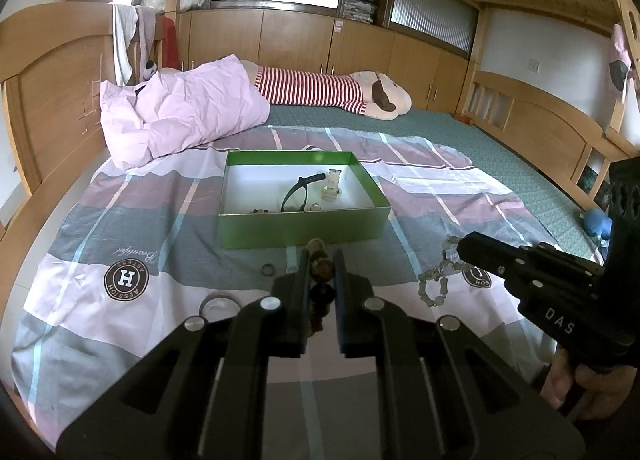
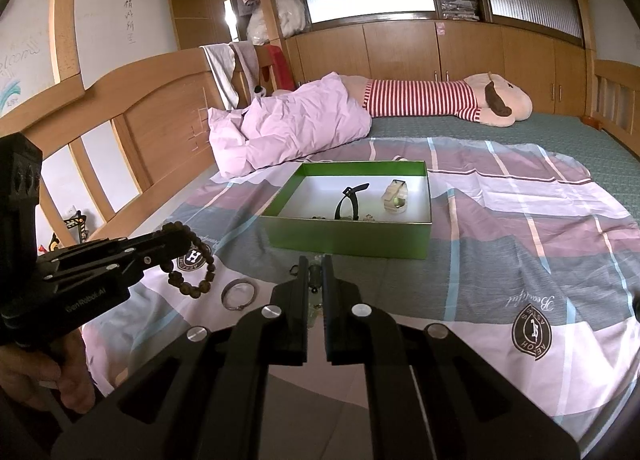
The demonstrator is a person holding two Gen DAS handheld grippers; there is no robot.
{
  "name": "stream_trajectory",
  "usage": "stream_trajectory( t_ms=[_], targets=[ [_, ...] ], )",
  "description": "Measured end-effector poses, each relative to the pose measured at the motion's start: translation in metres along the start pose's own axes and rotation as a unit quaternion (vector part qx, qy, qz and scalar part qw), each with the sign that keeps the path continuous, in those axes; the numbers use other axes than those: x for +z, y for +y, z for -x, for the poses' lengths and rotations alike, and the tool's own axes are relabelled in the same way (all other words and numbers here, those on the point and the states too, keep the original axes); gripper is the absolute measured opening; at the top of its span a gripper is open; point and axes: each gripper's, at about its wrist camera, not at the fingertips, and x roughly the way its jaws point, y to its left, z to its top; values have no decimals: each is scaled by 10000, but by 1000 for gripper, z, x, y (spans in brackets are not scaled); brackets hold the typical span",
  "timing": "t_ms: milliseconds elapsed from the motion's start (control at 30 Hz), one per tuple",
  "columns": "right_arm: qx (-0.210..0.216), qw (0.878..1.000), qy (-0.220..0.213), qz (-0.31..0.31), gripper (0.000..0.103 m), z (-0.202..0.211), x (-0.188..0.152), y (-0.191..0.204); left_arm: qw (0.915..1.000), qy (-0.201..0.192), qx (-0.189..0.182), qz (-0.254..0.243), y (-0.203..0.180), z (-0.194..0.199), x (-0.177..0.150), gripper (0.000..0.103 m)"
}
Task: Organize jewelry
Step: 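Lift and carry the brown bead bracelet and silver charm toward the green box with both tools, then open both tools over the green box to release the bracelet and charm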
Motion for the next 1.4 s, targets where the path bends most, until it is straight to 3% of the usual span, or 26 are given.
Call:
stream_trajectory(
  t_ms=[233, 367, 467, 600, 800, 867, 900, 933, 1067, 1200, 1400],
  targets=[
    [4, 10000, 18, -37, 6, -4, 4, -1, 10000, 41, 30, -21, 2, -4, 1, 11],
    [-83, 10000, -46, 7, 6, -26, 27, -6, 9999, 87, 135, -42, 10, -27, 21, 11],
    [-98, 9999, -64, -31, 6, -53, 49, -15, 9999, 103, 64, 10, 19, -55, 48, 11],
    [-198, 9994, -105, -282, 6, -103, 78, -38, 9996, 152, 245, 19, 33, -113, 85, 11],
    [-292, 9975, 71, -638, 6, -170, 91, -73, 9988, 295, 380, 98, 52, -199, 105, 11],
    [-375, 9969, 233, -654, 20, -190, 89, -81, 9979, 421, 411, 253, 58, -220, 105, 22],
    [-355, 9966, 348, -662, 43, -197, 87, -83, 9972, 473, 471, 351, 61, -228, 103, 60],
    [-354, 9962, 410, -682, 58, -199, 85, -85, 9964, 460, 591, 405, 64, -232, 101, 86],
    [-438, 9963, 155, -720, 61, -181, 85, -89, 9965, 403, 725, 79, 56, -230, 95, 88],
    [-352, 9964, -270, -721, 61, -141, 97, -86, 9957, 146, 853, -324, 43, -204, 102, 88],
    [-340, 9971, -606, -301, 61, -73, 87, -62, 9962, -478, 681, -263, 50, -102, 104, 88]
  ],
)
